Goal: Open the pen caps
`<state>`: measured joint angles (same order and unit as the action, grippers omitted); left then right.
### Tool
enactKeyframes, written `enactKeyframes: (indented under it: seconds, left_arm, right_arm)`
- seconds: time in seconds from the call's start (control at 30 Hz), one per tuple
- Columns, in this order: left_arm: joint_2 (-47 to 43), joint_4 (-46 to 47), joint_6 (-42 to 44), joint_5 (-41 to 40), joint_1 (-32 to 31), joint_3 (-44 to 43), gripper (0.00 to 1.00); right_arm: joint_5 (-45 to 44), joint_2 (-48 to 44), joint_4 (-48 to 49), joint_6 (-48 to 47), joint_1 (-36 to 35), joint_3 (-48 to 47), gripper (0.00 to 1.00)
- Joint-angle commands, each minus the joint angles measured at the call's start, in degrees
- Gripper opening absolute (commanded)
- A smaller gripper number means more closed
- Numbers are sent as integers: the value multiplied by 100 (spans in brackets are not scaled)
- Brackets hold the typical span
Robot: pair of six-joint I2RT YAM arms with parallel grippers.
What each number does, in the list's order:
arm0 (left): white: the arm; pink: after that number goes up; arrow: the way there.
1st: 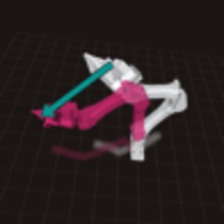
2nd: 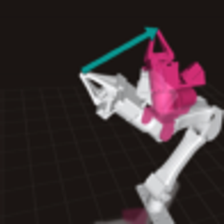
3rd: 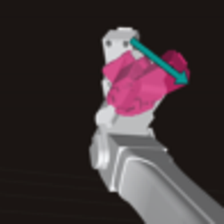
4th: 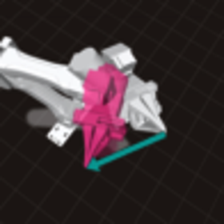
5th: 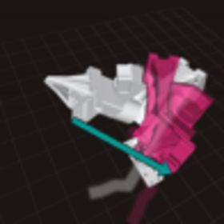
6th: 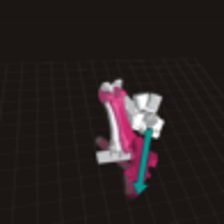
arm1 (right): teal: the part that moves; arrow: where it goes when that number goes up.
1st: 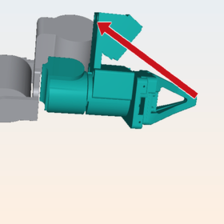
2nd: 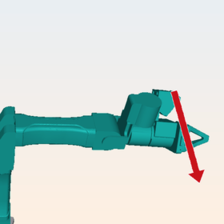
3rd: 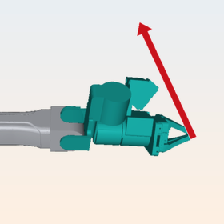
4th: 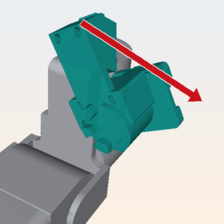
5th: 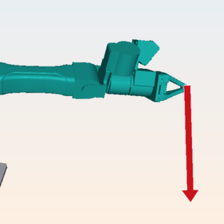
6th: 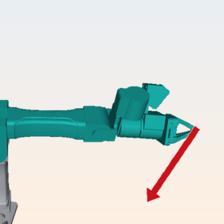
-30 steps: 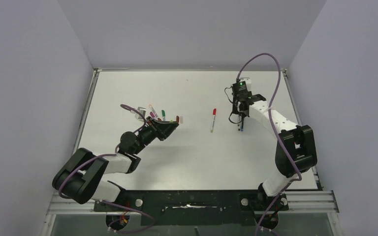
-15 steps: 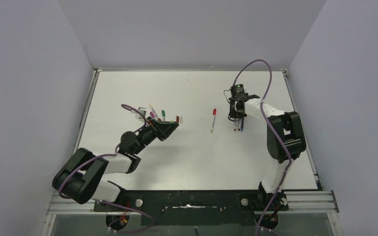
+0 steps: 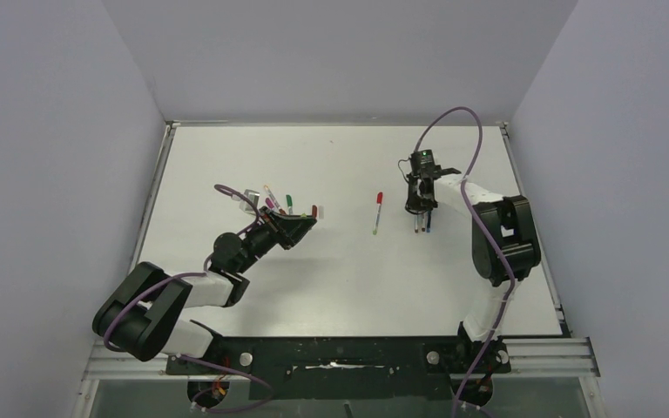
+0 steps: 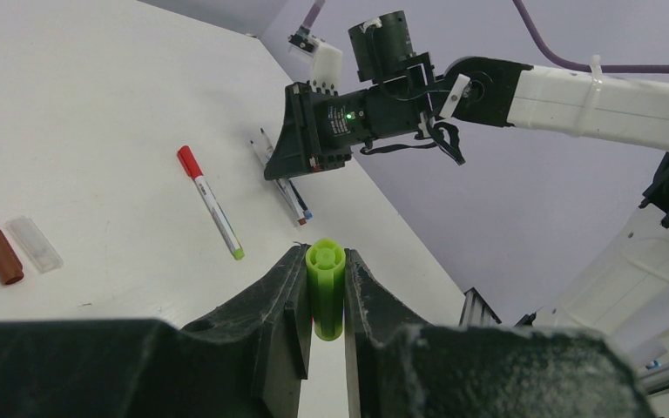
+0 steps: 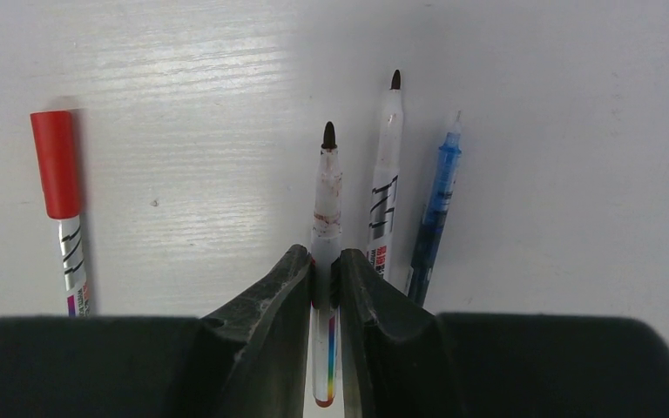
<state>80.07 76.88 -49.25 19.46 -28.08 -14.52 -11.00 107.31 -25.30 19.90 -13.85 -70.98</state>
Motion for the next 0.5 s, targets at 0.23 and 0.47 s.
enactKeyframes:
  seconds: [0.23, 0.47]
  left_arm:
    - [-72, 211, 74, -30, -23, -178, 8]
    - [-62, 90, 129, -50, -23, -216, 8]
  right_arm:
    - [155, 70, 166, -4, 34, -190, 24]
    - [205, -182, 189, 13, 32, -91, 34]
